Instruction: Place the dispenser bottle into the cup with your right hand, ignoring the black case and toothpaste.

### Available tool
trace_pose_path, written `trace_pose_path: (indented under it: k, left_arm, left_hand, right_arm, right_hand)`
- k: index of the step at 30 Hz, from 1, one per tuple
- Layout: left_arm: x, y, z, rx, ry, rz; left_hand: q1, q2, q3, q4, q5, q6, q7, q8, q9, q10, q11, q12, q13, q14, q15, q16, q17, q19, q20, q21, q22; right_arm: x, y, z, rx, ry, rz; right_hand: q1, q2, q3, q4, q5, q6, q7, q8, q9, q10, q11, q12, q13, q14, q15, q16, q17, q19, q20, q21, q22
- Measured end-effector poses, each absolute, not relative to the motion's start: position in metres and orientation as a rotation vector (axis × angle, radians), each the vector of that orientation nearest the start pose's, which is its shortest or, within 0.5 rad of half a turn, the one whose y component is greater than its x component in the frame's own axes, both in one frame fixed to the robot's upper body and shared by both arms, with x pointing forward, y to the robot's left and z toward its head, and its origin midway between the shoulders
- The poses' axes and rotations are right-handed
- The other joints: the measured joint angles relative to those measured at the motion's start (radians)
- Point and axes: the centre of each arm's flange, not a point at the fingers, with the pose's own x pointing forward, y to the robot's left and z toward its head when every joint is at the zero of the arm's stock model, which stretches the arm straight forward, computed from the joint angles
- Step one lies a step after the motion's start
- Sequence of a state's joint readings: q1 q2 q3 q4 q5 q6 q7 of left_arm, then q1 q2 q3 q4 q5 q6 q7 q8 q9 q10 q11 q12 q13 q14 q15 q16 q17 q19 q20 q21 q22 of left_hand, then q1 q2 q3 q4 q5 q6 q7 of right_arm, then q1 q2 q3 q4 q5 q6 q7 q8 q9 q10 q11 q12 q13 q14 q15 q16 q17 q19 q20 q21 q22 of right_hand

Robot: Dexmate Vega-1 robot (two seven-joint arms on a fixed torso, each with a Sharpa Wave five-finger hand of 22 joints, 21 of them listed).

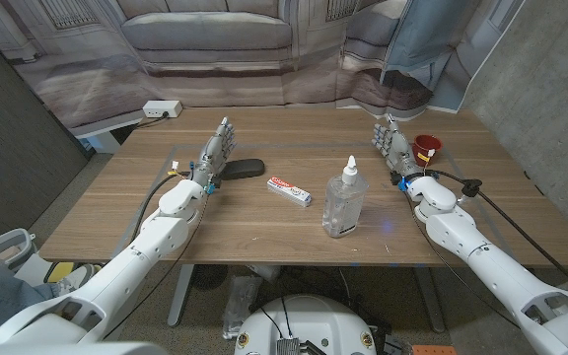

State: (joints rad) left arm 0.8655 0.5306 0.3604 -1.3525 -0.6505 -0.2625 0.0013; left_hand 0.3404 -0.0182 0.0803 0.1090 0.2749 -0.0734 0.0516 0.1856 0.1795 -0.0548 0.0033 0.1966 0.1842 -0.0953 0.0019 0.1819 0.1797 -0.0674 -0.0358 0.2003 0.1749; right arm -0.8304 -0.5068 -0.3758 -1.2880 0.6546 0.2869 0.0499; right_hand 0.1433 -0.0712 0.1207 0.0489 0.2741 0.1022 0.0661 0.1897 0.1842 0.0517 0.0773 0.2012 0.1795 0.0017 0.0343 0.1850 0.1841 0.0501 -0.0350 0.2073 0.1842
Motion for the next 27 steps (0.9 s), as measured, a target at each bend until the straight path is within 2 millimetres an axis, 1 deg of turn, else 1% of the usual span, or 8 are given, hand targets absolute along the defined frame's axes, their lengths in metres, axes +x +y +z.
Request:
trace_pose_path:
  k: [3,5,8,13,19,21,23,27]
  left_arm:
    - [0.6432,0.2925,-0.027,-0.04,-0.585,-0.187]
    - [0.6418,0.2919,-0.0262,-0.041,-0.586,-0.187]
    - [0.6403,0.2908,-0.0266,-0.041,-0.584,-0.188]
    - [0.6402,0.2903,-0.0267,-0.038,-0.576,-0.189]
    - [0.641,0.2884,-0.0274,-0.033,-0.565,-0.197]
    - [0.641,0.2875,-0.0273,-0.03,-0.562,-0.199]
    - [0.6407,0.2868,-0.0267,-0.028,-0.56,-0.202]
    - [0.6399,0.2864,-0.0249,-0.024,-0.559,-0.203]
  left_hand:
    - [0.0,0.0,0.0,0.0,0.0,0.0,0.0,0.0,0.0,0.0,0.0,0.0,0.0,0.0,0.0,0.0,0.0,0.0,0.0,0.0,0.0]
    - [0.0,0.0,0.0,0.0,0.0,0.0,0.0,0.0,0.0,0.0,0.0,0.0,0.0,0.0,0.0,0.0,0.0,0.0,0.0,0.0,0.0]
    - [0.0,0.0,0.0,0.0,0.0,0.0,0.0,0.0,0.0,0.0,0.0,0.0,0.0,0.0,0.0,0.0,0.0,0.0,0.0,0.0,0.0]
    - [0.0,0.0,0.0,0.0,0.007,0.0,0.0,0.0,0.005,0.0,0.0,0.0,0.0,-0.003,0.003,0.0,0.0,0.0,0.0,0.0,0.0]
    - [0.0,0.0,0.0,0.0,0.007,0.0,0.0,0.0,0.005,0.0,0.0,0.0,0.0,-0.003,0.003,0.0,0.0,0.0,0.0,0.0,0.0]
    - [0.0,0.0,0.0,0.0,0.007,0.0,0.0,0.0,0.005,0.0,0.0,0.0,0.0,-0.003,0.003,0.0,0.0,0.0,0.0,0.0,0.0]
    - [0.0,0.0,0.0,0.0,0.007,0.0,0.0,0.0,0.005,0.0,0.0,0.0,0.0,-0.003,0.003,0.0,0.0,0.0,0.0,0.0,0.0]
    - [0.0,0.0,0.0,0.0,0.007,0.0,0.0,0.0,0.005,0.0,0.0,0.0,0.0,-0.003,0.003,0.0,0.0,0.0,0.0,0.0,0.0]
  right_arm:
    - [0.6557,-0.2866,-0.0272,0.039,-0.584,0.231]
    - [0.656,-0.2863,-0.0276,0.039,-0.582,0.233]
    - [0.6563,-0.2862,-0.0282,0.04,-0.578,0.234]
    - [0.6559,-0.2854,-0.0284,0.041,-0.577,0.234]
    - [0.655,-0.2856,-0.0294,0.04,-0.576,0.232]
    - [0.6546,-0.2858,-0.0297,0.039,-0.576,0.232]
    - [0.6542,-0.2862,-0.0296,0.038,-0.576,0.231]
    - [0.6536,-0.2868,-0.0296,0.036,-0.577,0.231]
  right_hand:
    - [0.001,-0.001,0.0,0.0,0.001,0.0,0.0,0.0,0.0,0.0,0.0,0.0,0.0,0.0,0.0,0.0,0.0,0.005,-0.002,0.0,0.0]
    - [0.001,-0.001,0.0,0.0,0.001,0.0,0.0,0.0,0.0,0.005,0.005,0.0,0.0,0.0,0.0,0.0,0.0,0.005,-0.003,0.002,0.0]
    - [0.001,-0.001,0.0,0.0,0.001,0.0,0.0,0.0,0.0,0.005,0.005,0.008,0.0,0.005,0.005,0.004,0.0,0.01,0.003,0.004,0.0]
    - [0.004,0.002,0.0,0.0,0.001,0.004,0.004,0.0,0.0,0.011,0.011,0.008,0.0,0.009,0.002,0.004,0.0,0.016,-0.002,0.004,0.0]
    - [0.005,0.003,0.0,0.0,0.001,0.003,0.004,0.0,0.0,0.011,0.011,0.008,0.0,0.015,0.007,0.004,0.0,0.019,0.001,0.004,0.0]
    - [0.005,0.003,0.0,0.0,0.001,0.003,0.004,0.0,0.0,0.011,0.01,0.008,0.0,0.015,0.007,0.004,0.0,0.027,-0.002,0.008,0.0]
    - [0.005,0.003,0.0,0.0,0.001,0.003,0.004,0.0,0.0,0.017,0.005,0.008,0.0,0.015,0.007,0.004,0.0,0.03,-0.003,0.008,0.0]
    - [0.005,0.003,0.0,0.0,0.001,0.003,0.004,0.0,0.0,0.022,0.01,0.008,0.0,0.02,0.002,0.008,0.0,0.03,-0.003,0.008,0.0]
